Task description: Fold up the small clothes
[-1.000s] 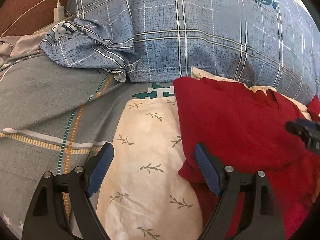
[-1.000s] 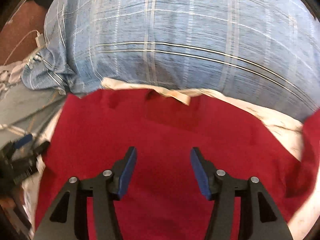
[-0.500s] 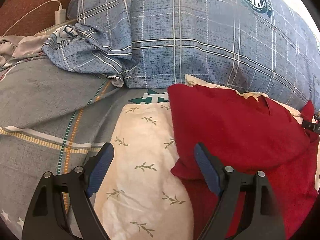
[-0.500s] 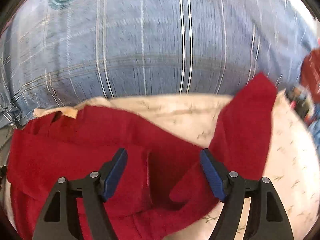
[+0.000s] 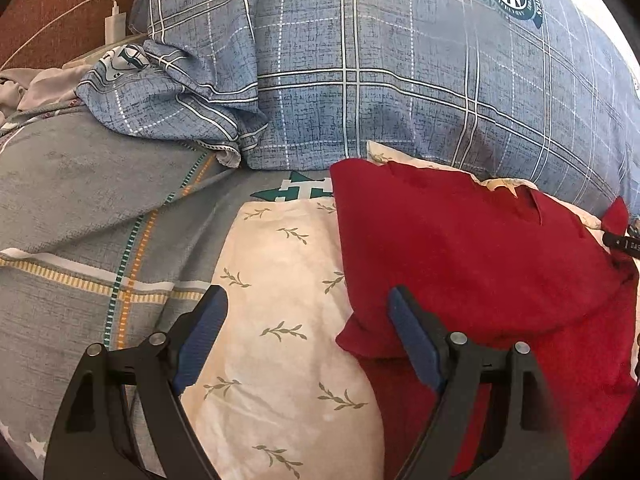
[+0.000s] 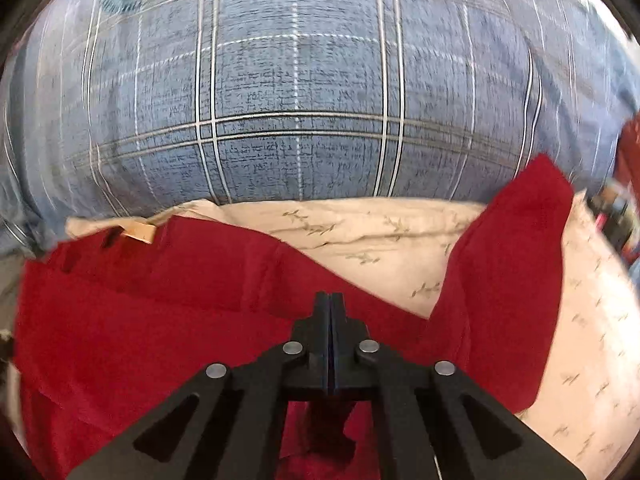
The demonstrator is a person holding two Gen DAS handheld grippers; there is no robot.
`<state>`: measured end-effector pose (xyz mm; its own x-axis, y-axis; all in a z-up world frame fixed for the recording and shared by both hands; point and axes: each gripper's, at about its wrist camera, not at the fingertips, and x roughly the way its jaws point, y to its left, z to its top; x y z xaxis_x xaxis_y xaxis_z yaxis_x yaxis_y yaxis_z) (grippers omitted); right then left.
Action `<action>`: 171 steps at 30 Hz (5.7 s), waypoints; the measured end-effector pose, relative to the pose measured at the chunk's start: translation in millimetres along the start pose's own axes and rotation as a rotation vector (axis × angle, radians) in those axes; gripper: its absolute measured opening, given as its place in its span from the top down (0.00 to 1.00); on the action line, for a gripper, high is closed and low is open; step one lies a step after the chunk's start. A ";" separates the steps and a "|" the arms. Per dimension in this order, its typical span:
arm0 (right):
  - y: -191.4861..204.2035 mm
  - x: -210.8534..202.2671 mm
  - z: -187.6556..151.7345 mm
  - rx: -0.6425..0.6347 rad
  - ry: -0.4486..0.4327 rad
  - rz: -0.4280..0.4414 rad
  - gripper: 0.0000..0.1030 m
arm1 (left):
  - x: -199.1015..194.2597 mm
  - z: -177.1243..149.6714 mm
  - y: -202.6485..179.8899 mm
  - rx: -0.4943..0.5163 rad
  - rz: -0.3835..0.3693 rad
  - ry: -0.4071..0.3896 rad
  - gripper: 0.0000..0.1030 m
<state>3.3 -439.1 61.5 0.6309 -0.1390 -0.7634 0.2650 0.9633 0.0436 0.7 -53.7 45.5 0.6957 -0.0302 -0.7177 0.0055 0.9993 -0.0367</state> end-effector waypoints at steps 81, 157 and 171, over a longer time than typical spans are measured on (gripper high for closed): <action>93.5 -73.4 -73.0 -0.159 0.049 0.212 0.50 | -42.9 -6.4 16.0 0.029 -0.071 -0.077 0.37; -106.1 -52.7 75.2 0.136 -0.061 -0.007 0.93 | 24.0 -3.6 -8.9 -0.015 -0.113 0.077 0.15; 61.1 -82.1 20.8 -0.154 -0.005 0.422 0.93 | 21.4 -4.6 -4.7 -0.041 -0.143 0.066 0.15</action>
<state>-17.2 -373.6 140.2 0.6638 0.2729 -0.6964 -0.1281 0.9588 0.2536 12.3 -59.2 27.0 0.6414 -0.1749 -0.7470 0.0706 0.9830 -0.1695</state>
